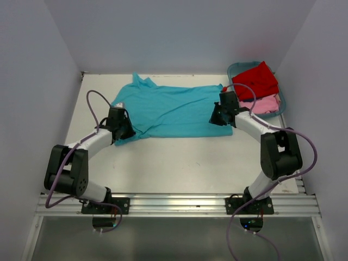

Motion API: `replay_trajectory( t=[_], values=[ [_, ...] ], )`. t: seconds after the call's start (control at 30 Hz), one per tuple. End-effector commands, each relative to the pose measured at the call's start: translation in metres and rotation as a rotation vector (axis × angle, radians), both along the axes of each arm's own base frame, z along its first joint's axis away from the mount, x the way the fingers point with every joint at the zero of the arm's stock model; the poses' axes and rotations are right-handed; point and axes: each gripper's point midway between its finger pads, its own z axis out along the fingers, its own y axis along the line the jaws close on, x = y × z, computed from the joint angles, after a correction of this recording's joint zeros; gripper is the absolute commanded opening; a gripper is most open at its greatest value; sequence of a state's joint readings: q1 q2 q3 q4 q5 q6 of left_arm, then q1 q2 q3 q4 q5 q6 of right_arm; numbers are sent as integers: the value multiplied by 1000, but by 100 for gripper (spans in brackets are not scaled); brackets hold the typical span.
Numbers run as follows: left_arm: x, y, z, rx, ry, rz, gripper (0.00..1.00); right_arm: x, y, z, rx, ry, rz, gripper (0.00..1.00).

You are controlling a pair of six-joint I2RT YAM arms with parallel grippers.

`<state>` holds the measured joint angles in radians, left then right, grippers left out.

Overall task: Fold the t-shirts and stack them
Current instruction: Fold the flattened tshirt in 1/3 of the way

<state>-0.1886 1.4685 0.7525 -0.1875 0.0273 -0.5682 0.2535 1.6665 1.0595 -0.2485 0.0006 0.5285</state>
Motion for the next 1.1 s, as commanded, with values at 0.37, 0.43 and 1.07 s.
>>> replay_trajectory(
  t=[0.37,0.43,1.07],
  values=[
    [42,22,36,50,-166,180,0,14,182,51,127,-20,585,11],
    [43,24,32,60,-148,196,0,11,205,56,130,-6,641,16],
    [56,-50,45,-363,-186,-29,34,-29,216,49,-54,-23,685,36]
  ],
)
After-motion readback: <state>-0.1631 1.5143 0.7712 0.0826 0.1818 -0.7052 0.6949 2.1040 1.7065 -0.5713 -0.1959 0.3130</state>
